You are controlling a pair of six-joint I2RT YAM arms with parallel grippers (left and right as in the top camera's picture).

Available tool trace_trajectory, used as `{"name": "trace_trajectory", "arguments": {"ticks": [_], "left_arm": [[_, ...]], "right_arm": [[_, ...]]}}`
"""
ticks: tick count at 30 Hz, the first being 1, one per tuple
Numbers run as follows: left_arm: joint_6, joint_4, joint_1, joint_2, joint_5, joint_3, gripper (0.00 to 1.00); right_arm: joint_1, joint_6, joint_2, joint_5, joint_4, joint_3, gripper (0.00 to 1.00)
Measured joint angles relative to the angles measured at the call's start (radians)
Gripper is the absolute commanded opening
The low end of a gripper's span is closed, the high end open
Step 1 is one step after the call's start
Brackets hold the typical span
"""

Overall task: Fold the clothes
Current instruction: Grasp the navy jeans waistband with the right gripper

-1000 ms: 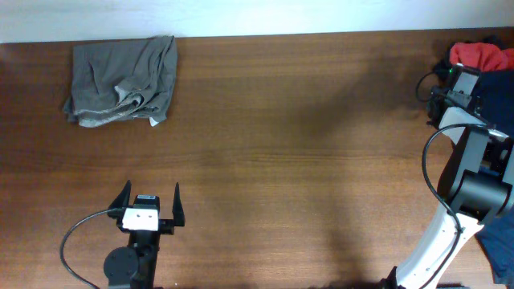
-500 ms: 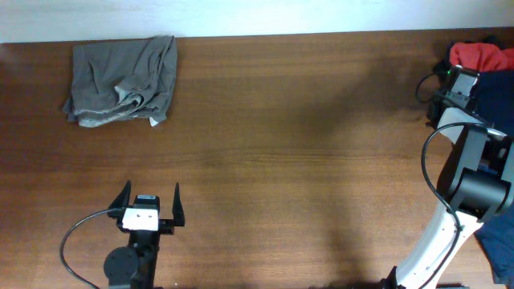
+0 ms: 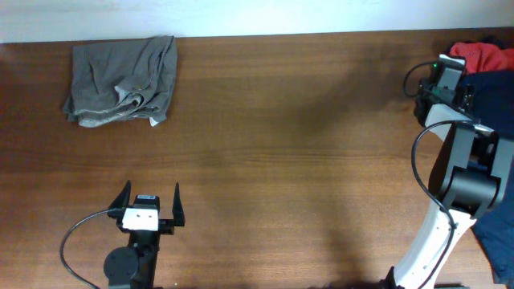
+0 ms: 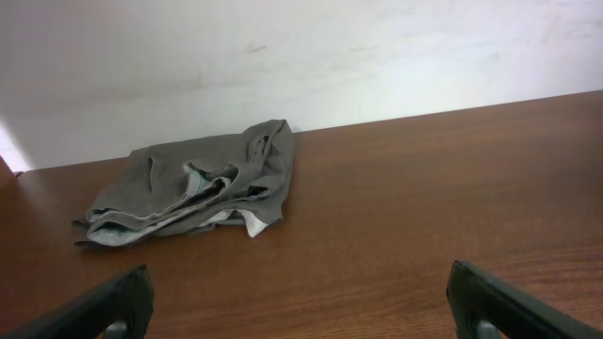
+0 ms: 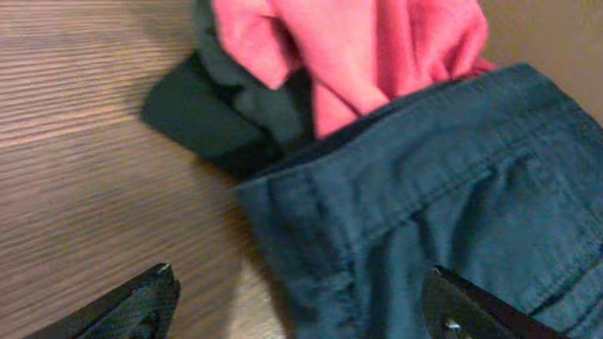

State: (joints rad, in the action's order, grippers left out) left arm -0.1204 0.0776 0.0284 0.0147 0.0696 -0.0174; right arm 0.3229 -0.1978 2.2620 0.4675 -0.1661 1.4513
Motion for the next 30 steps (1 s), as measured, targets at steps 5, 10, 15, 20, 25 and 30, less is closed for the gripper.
{"name": "trace_trajectory", "arguments": {"ticks": [5,10,15,20,25,30], "left_arm": [[0.0,0.0,0.0,0.0,0.0,0.0,0.99],[0.0,0.0,0.0,0.0,0.0,0.0,0.99],[0.0,0.0,0.0,0.0,0.0,0.0,0.99],[0.0,0.0,0.0,0.0,0.0,0.0,0.99],[0.0,0.0,0.0,0.0,0.0,0.0,0.99],[0.0,0.0,0.0,0.0,0.0,0.0,0.99]], "right_arm": [[-0.003,-0.013,0.001,-0.014,-0.007,0.0,0.87],[-0.003,-0.024,0.031,-0.016,-0.047,0.004,0.86],[-0.003,-0.04,0.066,-0.013,-0.068,0.01,0.87],[-0.001,-0.05,0.089,-0.002,-0.067,0.047,0.87],[0.005,-0.05,0.104,0.003,-0.053,0.072,0.8],[0.031,-0.059,0.111,0.013,-0.035,0.078,0.53]]}}
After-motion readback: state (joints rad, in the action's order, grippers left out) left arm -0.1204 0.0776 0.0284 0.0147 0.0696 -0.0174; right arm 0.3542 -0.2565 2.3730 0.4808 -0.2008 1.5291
